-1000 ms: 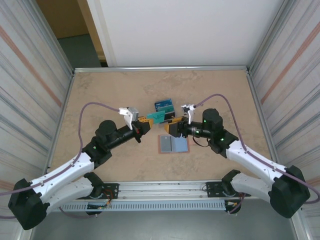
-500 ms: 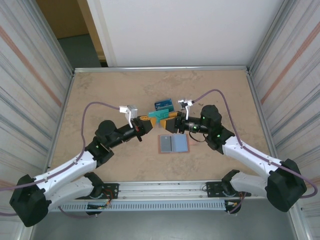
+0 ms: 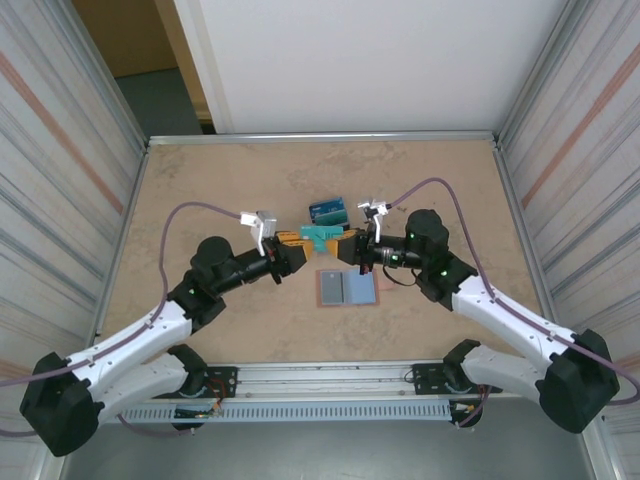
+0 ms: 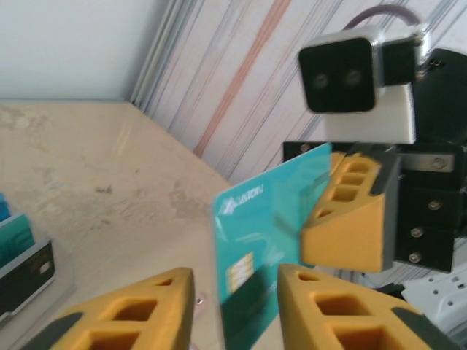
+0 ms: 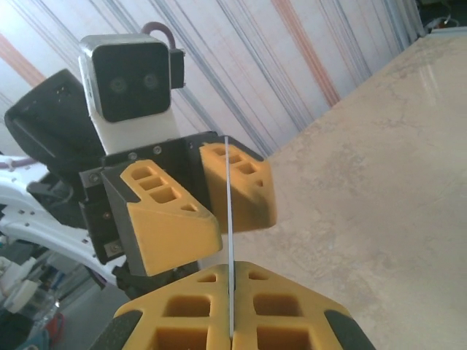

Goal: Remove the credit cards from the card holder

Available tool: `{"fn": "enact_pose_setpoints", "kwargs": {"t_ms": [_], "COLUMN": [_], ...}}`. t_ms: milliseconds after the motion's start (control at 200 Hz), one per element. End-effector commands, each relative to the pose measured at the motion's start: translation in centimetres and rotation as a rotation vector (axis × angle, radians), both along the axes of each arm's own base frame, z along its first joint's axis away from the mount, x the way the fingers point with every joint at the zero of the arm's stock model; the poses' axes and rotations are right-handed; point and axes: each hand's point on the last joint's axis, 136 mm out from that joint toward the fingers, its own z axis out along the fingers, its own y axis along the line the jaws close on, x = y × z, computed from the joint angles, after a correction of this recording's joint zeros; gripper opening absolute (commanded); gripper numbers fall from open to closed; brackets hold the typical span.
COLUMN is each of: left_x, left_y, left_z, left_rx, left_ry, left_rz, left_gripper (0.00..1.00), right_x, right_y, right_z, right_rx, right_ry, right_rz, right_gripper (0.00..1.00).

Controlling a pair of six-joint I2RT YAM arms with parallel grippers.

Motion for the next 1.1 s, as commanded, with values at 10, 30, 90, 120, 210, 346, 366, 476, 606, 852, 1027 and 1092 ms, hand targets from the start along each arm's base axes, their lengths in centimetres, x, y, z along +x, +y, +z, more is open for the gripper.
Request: {"fn": "enact_pose_setpoints", "kwargs": {"t_ms": [10, 30, 90, 120, 210, 346, 366, 476, 606, 852, 1027, 1092], "left_x": [-1.1, -1.3, -1.7, -1.8, -1.9, -2.6, -2.8, -3.4, -3.1, -3.2, -2.3, -0.8], "left_y": [0.5, 0.5, 0.7, 0.7, 1.0, 0.6, 0.3, -0.6, -1.4, -2.3, -2.4, -2.0], "left_z": [2.7, 2.8, 3.2, 3.0, 3.0, 2.6, 2.6, 2.0, 0.9, -0.7, -0.8, -1.3], "left_rx": [0.073, 0.09, 0.141, 0.177, 0.275, 0.387, 0.397, 0.448, 0.496, 0.541, 0.549, 0.589], "left_ry": [-0.116, -0.126, -0.156, -0.162, -0.174, -0.193, -0.198, -0.202, -0.192, -0.168, -0.192, -0.214], "left_rz": [-0.047, -0.054, -0.071, -0.081, -0.091, -0.185, -0.21, -0.323, -0.389, -0.496, -0.468, -0.408], "left_gripper": [0.51, 0.55, 0.62, 0.66, 0.7, 0.73, 0.73, 0.72, 0.72, 0.17, 0.0, 0.0], "right_x": [-0.6, -0.7, -1.0, -1.2, -1.7, -2.5, -2.6, -3.0, -3.8, -4.2, -2.4, -1.1], "right_y": [-0.8, -0.8, -0.9, -0.9, -1.0, -1.2, -1.2, -1.0, -0.7, -0.6, -1.6, -2.4], "right_z": [-0.2, -0.3, -0.8, -1.0, -1.4, -0.8, -0.9, -0.8, -0.7, -0.8, -1.4, -1.6], "right_rx": [-0.082, -0.091, -0.115, -0.125, -0.152, -0.146, -0.147, -0.148, -0.161, -0.178, -0.227, -0.252], "right_ry": [-0.038, -0.038, -0.033, -0.032, -0.03, -0.053, -0.054, -0.054, -0.061, -0.071, -0.065, -0.048], "right_rz": [0.0, 0.005, 0.021, 0.03, 0.054, 0.077, 0.08, 0.106, 0.138, 0.145, 0.028, -0.058], "right_gripper": [0.0, 0.0, 0.0, 0.0, 0.0, 0.0, 0.0, 0.0, 0.0, 0.0, 0.36, 0.55]}}
